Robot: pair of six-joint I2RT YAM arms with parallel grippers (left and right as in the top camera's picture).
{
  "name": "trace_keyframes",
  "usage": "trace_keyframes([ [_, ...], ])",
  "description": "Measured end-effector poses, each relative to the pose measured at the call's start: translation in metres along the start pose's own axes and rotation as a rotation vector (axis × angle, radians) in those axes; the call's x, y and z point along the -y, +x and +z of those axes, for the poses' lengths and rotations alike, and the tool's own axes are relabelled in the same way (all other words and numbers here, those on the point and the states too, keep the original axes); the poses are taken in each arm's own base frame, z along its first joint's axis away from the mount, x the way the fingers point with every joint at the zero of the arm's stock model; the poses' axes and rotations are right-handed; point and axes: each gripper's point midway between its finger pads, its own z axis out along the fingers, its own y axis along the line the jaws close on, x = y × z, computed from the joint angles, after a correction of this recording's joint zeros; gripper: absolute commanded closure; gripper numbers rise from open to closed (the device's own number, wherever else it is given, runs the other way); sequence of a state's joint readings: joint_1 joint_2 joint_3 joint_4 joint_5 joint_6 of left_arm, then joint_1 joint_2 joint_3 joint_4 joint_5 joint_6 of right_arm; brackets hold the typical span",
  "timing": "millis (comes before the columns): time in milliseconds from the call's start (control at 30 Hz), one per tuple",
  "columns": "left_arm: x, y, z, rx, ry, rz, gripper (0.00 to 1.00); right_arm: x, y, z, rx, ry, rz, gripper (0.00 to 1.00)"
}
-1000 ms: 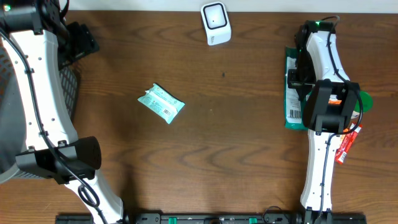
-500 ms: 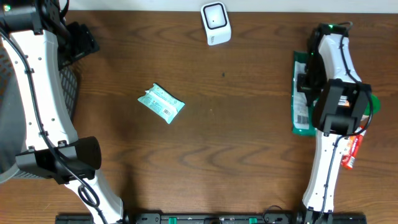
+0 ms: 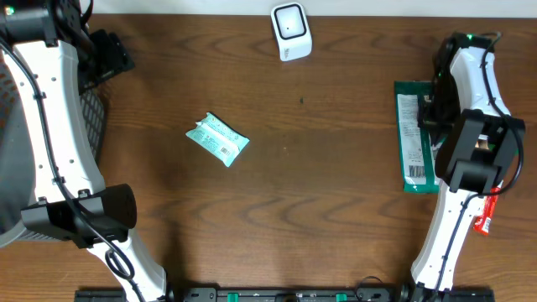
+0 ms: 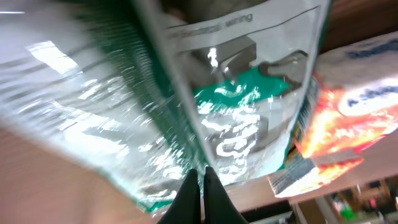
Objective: Scan the item barcode
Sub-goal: 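Move the right gripper left to the light-green wipe pack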
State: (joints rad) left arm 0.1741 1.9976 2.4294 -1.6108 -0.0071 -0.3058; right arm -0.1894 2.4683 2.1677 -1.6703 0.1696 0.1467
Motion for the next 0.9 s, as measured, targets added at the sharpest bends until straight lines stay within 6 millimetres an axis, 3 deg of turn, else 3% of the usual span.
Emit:
trace_keyframes([
  [100,0.0,0.0,0.0,0.0,0.0,0.0,0.18,-0.015,-0.002,-0.024,0.089,-0.063,-0.049,0.92],
  [167,0.0,0.0,0.0,0.0,0.0,0.0,0.18,-0.037,0.0,-0.047,0.168,-0.146,-0.115,0.78],
  [233,0.0,0.0,0.0,0.0,0.0,0.0,0.18,-0.063,0.006,-0.071,0.238,-0.247,-0.205,0.56],
  [400,0.0,0.0,0.0,0.0,0.0,0.0,0.18,-0.144,0.045,-0.132,0.38,-0.501,-0.507,0.37],
  [533,0.0,0.0,0.0,0.0,0.0,0.0,0.18,-0.209,0.076,-0.153,0.434,-0.598,-0.714,0.3],
  [900,0.0,0.0,0.0,0.0,0.0,0.0,0.18,-0.376,0.147,-0.169,0.664,-0.624,-1.17,0.33],
])
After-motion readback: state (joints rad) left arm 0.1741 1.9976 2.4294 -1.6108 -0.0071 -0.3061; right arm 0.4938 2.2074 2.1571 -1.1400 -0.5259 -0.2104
